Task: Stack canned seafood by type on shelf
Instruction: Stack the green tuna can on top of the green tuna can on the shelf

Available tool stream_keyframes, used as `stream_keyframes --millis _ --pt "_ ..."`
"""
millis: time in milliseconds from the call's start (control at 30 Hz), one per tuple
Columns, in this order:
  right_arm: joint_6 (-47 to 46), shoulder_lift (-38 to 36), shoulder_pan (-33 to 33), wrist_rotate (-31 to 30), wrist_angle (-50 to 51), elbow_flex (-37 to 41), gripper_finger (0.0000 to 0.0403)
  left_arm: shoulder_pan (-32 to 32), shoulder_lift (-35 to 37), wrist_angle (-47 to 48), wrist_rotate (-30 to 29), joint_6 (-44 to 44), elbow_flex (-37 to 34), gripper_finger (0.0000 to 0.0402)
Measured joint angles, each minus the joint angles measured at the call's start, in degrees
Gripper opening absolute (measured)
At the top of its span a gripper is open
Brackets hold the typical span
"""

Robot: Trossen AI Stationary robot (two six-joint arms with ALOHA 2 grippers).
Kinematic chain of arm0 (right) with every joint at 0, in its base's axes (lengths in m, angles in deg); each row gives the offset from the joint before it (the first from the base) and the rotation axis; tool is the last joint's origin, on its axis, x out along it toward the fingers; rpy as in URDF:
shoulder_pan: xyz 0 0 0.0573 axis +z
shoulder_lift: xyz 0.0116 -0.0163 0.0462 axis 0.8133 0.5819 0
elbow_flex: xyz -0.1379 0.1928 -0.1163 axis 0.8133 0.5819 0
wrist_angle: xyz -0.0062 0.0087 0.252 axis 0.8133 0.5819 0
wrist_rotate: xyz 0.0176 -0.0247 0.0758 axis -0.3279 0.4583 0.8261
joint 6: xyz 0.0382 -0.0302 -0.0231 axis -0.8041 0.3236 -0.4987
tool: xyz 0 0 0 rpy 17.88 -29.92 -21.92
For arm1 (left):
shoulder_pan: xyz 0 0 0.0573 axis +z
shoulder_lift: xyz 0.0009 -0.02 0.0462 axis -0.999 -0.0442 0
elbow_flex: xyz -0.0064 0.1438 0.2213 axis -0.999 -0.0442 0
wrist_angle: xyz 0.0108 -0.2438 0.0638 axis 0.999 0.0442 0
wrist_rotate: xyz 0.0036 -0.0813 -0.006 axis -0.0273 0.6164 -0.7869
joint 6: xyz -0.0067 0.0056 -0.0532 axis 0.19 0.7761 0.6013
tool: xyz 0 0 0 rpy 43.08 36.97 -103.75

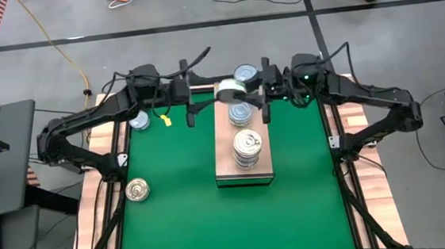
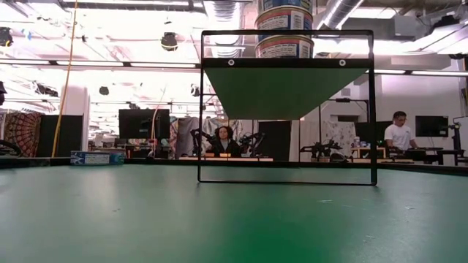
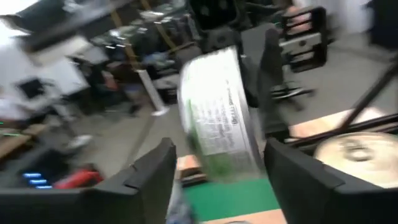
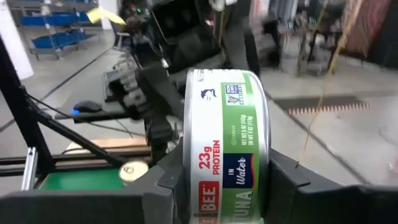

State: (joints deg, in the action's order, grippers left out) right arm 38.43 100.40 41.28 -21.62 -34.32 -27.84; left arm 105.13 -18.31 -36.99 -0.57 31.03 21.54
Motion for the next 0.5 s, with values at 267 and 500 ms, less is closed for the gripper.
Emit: stream_keyframes --millis 267,500 --pt "-6.7 -2.8 -1.4 -0.1 12.4 0.0 0.0162 -4.8 3.1 5.0 -15.1 -14.3 0.0 0.0262" --pt "-11.9 -3.9 -1.1 -0.1 26.2 0.0 0.0169 -14.2 3.6 7.4 -30.5 -24.1 -7.0 0.0248"
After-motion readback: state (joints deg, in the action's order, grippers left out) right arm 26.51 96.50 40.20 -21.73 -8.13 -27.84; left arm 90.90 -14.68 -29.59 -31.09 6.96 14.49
